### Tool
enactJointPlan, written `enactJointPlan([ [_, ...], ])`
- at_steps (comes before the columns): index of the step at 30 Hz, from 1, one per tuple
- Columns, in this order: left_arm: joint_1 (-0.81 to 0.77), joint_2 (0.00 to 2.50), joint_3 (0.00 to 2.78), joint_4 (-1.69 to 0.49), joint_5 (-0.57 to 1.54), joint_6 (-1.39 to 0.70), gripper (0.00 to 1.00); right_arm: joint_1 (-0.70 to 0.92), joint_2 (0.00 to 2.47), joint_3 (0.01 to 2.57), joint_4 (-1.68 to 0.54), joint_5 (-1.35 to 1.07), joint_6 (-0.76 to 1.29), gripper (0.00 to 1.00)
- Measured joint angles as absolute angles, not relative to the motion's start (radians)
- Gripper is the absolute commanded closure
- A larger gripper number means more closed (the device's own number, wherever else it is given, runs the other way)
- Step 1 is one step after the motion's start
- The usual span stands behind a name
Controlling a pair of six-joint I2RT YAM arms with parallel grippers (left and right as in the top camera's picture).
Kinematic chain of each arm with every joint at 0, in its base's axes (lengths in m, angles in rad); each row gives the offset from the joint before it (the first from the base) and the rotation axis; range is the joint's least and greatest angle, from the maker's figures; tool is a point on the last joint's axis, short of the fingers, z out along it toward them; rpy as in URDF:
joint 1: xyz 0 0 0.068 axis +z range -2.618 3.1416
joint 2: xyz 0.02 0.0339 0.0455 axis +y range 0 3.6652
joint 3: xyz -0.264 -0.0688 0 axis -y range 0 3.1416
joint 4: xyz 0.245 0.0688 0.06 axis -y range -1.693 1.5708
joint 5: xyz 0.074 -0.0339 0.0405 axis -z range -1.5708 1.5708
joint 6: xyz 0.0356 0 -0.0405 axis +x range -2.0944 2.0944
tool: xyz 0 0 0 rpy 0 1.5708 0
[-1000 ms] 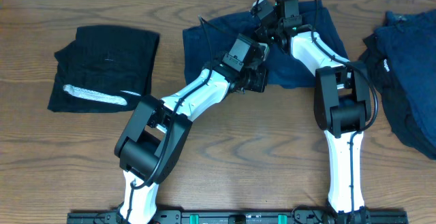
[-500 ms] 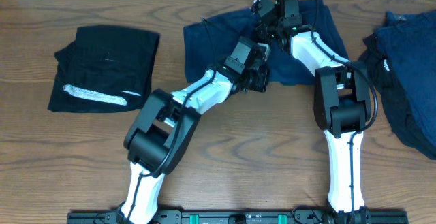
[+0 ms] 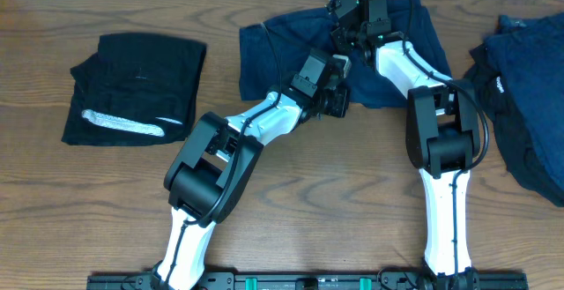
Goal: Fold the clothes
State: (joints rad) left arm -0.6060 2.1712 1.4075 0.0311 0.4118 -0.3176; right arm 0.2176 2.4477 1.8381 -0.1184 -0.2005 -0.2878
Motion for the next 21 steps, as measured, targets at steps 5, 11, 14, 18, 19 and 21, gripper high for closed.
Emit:
enactJointPlan([
  [5,-0.606,2.171,1.408,0.072,0.411,-0.318,0.94,0.218,2.448,1.838,-0.125,-0.200,-0.287,0.99],
  [11,-0.606,2.171,1.407,0.110,0.361,-0.319,0.94,0.218,2.448,1.838,-0.134,-0.200,-0.282,0.99],
  [14,-0.606,2.171,1.407,0.115,0.351,-0.319,0.94,0.218,2.448,1.838,-0.135,-0.200,-0.280,0.99],
  [18,-0.606,2.171,1.408,0.117,0.324,-0.319,0.94,0.218,2.448,1.838,-0.138,-0.200,-0.280,0.99],
  [19,-0.607,2.172,1.407,0.117,0.311,-0.319,0.94,0.218,2.448,1.838,-0.138,-0.200,-0.280,0.99],
  [21,-0.608,2.173,1.407,0.128,0.286,-0.319,0.94,0.218,2.448,1.838,-0.139,-0.200,-0.280,0.99],
])
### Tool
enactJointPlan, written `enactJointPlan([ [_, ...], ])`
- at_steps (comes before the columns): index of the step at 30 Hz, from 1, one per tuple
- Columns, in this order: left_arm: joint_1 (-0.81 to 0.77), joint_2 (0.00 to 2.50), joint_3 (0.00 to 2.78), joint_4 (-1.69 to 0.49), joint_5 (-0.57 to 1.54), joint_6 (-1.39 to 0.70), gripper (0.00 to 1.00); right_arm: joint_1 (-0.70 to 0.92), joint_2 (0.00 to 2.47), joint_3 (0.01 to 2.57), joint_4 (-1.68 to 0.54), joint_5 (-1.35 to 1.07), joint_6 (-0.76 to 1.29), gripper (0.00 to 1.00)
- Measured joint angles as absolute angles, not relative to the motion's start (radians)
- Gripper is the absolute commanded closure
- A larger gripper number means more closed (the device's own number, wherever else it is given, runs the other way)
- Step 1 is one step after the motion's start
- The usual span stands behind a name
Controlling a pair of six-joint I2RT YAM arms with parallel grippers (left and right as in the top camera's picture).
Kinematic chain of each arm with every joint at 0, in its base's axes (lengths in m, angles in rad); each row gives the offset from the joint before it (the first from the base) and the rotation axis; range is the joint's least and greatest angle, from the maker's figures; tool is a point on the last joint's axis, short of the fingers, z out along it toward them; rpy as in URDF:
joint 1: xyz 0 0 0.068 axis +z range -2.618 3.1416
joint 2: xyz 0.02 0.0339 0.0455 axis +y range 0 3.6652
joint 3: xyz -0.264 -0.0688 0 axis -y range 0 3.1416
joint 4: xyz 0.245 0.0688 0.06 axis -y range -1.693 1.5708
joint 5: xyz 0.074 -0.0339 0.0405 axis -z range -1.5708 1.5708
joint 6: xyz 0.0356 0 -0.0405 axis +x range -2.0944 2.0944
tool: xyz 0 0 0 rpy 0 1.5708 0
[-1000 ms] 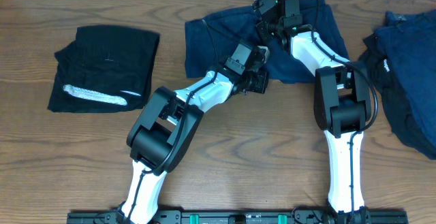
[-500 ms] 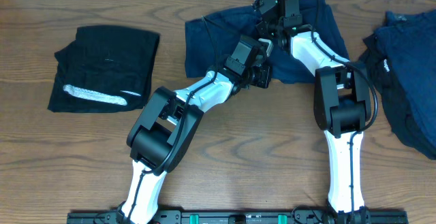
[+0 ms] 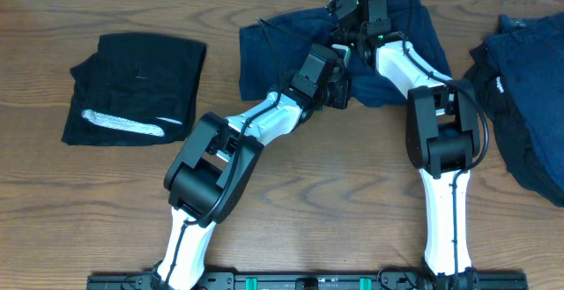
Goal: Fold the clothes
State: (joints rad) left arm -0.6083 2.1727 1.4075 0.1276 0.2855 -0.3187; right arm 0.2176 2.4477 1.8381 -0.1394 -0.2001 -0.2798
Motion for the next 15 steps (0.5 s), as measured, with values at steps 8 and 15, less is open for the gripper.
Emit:
enactJointPlan([
  [8,-0.617,2.251,1.408,0.177,0.246,-0.319,0.94,0.218,2.448,1.838,-0.151,-0.199,-0.280,0.99],
  [15,-0.624,2.261,1.411,0.184,0.236,-0.331,0.94,0.218,2.448,1.838,-0.133,-0.192,-0.280,0.99],
])
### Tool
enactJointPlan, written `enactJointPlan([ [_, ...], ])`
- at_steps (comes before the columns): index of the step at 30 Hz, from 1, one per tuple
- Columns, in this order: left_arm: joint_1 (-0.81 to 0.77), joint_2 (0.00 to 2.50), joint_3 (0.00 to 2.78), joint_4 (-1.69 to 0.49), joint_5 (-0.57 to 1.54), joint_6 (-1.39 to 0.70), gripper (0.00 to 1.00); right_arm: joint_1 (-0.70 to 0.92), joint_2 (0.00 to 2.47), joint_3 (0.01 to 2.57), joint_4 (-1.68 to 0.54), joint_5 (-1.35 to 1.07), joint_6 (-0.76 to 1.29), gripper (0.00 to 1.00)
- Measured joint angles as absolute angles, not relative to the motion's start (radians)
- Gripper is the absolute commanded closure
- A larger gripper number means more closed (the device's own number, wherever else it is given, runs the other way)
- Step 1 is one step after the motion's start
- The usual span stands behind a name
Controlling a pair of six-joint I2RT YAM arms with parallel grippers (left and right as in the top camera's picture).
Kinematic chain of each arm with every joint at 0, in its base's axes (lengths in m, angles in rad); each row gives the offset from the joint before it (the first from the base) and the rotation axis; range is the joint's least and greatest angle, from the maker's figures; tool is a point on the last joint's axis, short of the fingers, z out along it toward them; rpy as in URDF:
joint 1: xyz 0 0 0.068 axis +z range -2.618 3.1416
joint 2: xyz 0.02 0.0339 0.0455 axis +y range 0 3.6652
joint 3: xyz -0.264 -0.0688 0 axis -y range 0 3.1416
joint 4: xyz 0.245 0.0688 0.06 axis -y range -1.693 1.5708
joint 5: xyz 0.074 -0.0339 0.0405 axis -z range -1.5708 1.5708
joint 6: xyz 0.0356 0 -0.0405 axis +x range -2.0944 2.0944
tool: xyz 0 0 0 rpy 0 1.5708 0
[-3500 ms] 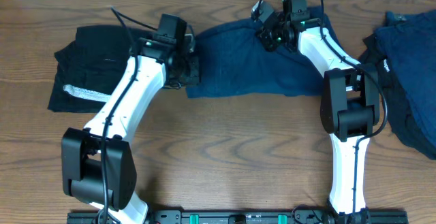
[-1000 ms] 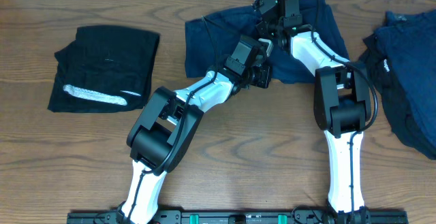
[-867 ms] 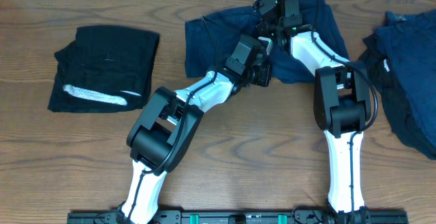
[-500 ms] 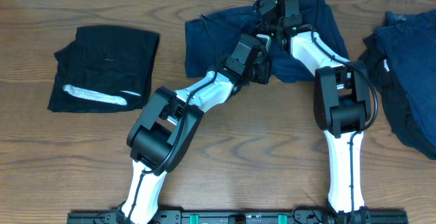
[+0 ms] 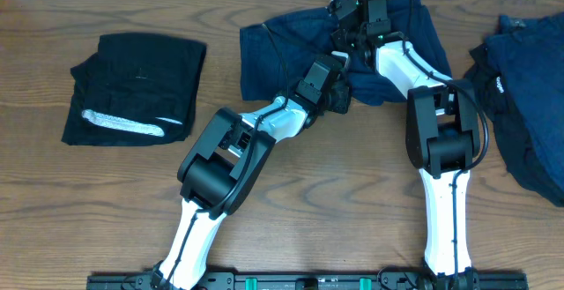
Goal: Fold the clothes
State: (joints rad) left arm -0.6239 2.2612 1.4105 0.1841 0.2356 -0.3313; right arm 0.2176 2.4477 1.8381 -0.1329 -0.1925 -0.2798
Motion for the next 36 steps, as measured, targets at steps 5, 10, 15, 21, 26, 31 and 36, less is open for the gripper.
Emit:
enactJointPlan([
  [5,-0.624,2.261,1.412,0.179,0.235,-0.345,0.94,0.218,2.448,1.839,-0.105,-0.190,-0.280,0.99],
  [10,-0.624,2.261,1.414,0.172,0.235,-0.346,0.94,0.218,2.448,1.839,-0.075,-0.177,-0.280,0.99],
  [15,-0.624,2.261,1.415,0.171,0.234,-0.348,0.94,0.217,2.448,1.839,-0.025,-0.160,-0.280,0.99],
  [21,-0.624,2.261,1.416,0.167,0.233,-0.348,0.94,0.217,2.473,1.847,0.002,-0.155,-0.280,0.99],
  [26,-0.624,2.261,1.416,0.167,0.233,-0.348,0.94,0.218,2.520,1.847,0.007,-0.152,-0.277,0.83],
  [31,-0.624,2.261,1.416,0.167,0.240,-0.348,0.94,0.217,2.520,1.848,0.053,-0.140,-0.270,0.09],
  [36,-0.624,2.241,1.414,0.139,0.245,-0.326,0.91,0.216,2.504,1.849,0.014,-0.137,-0.260,0.01],
])
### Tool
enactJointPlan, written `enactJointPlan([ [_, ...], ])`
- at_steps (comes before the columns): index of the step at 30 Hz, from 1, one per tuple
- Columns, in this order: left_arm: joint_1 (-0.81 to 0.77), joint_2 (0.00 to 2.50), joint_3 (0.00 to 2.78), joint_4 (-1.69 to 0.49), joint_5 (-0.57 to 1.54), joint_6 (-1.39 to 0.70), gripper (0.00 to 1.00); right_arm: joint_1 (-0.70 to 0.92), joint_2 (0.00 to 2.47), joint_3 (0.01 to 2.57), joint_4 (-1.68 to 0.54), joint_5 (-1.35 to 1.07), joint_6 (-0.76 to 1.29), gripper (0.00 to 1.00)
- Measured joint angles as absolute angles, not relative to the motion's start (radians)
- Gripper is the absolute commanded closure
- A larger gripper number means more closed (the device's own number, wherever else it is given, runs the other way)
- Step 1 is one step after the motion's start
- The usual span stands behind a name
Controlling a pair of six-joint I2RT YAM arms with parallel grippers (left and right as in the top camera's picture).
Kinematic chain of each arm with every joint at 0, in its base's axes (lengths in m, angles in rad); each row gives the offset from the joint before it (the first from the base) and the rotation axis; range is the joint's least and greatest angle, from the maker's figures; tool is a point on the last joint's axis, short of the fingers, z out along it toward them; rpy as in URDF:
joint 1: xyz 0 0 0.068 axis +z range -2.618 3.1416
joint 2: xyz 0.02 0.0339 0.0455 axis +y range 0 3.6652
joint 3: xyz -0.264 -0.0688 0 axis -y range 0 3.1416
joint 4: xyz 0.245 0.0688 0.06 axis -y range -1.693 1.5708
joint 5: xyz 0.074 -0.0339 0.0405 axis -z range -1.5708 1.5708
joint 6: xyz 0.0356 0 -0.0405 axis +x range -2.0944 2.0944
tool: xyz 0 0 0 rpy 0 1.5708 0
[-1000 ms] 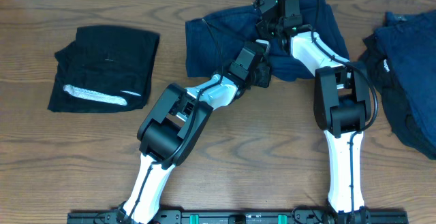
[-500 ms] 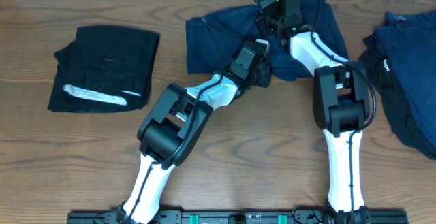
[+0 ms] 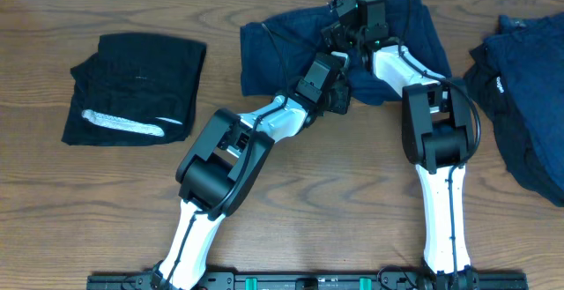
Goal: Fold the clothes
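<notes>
A navy garment point(image 3: 282, 48) lies crumpled at the back centre of the table. My left gripper point(image 3: 338, 99) rests at its lower edge, near the middle, with the fingers hidden under the wrist. My right gripper point(image 3: 340, 33) sits on the cloth's upper middle, reaching from the right; its fingers cannot be made out against the dark fabric. The two wrists are close together over the same garment.
A folded black garment point(image 3: 137, 83) with a silver stripe lies at the left. A heap of dark navy clothes point(image 3: 524, 87) fills the right edge. The brown wooden table point(image 3: 335, 202) runs to the white wall at the back.
My right arm has shifted slightly to the left, with its wrist turned a little over the cloth. The left arm and the navy garment look unchanged.
My left gripper was at the garment's lower edge, with the right one on the upper middle. Then the left wrist stood a little farther up on the cloth. After that, the left arm had swung its elbow right, with the gripper back near the lower edge, where it stays.
</notes>
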State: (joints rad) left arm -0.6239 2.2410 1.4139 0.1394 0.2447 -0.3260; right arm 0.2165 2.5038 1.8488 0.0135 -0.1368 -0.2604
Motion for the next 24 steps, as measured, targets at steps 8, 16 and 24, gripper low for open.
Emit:
enactJointPlan([
  [8,-0.622,1.991,1.399,0.063,0.248,-0.263,0.85,0.216,2.252,1.849,-0.298,-0.141,-0.178,0.01],
  [16,-0.573,1.823,1.415,-0.205,0.159,-0.242,0.85,0.184,2.029,1.880,-0.725,-0.154,-0.124,0.49],
  [24,-0.459,1.990,1.414,-0.234,0.118,-0.235,0.86,0.105,2.154,1.795,-0.860,-0.157,-0.064,0.99],
])
